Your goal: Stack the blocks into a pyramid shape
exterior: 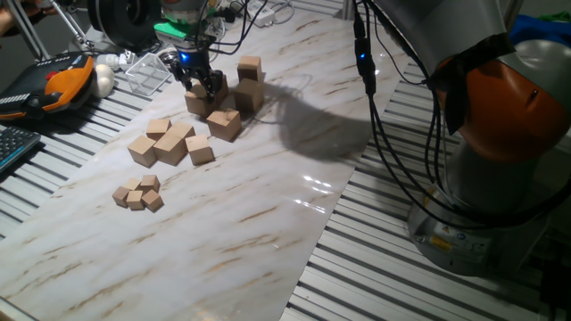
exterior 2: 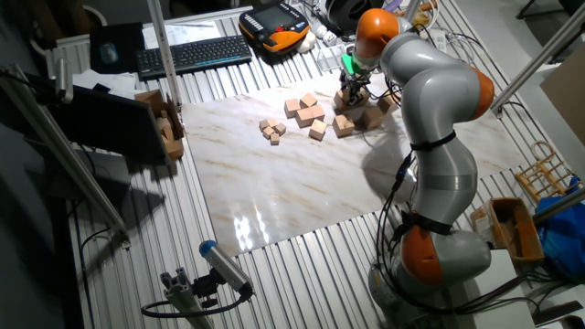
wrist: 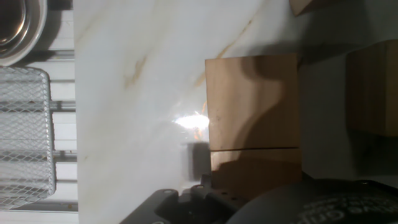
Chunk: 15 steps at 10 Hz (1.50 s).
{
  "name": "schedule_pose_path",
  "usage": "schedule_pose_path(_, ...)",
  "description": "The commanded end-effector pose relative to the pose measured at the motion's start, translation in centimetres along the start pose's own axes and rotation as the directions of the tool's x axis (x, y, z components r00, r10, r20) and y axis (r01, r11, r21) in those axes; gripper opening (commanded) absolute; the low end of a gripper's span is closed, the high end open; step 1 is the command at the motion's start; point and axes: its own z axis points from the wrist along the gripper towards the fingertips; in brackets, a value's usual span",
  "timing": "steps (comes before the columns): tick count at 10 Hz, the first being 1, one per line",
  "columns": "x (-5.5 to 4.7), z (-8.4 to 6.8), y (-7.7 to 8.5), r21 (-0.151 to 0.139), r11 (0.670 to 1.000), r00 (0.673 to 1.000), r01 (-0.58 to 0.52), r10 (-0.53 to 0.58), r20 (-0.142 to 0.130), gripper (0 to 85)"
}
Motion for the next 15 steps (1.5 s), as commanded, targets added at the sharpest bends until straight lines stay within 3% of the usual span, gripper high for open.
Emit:
schedule_pose_path(1, 0.0, 0.0, 0.0, -0.001, 1.0, 1.0, -0.001, 0.001, 0.0, 68.0)
schedule_pose_path(2, 0.0, -0.1, 0.0, -0.001, 1.0, 1.0, -0.001, 0.001, 0.0, 85.0)
schedule_pose_path(5, -0.1, -0.4, 0.0, -0.014, 1.0, 1.0, 0.012, -0.012, 0.021, 85.0)
schedule_pose_path(9, -0.7, -1.3, 0.1, -0.021, 0.999, 0.999, 0.042, -0.041, 0.023, 85.0)
schedule_pose_path(15, -0.8, -1.8, -0.3, -0.007, 0.999, 0.999, 0.045, -0.045, 0.024, 85.0)
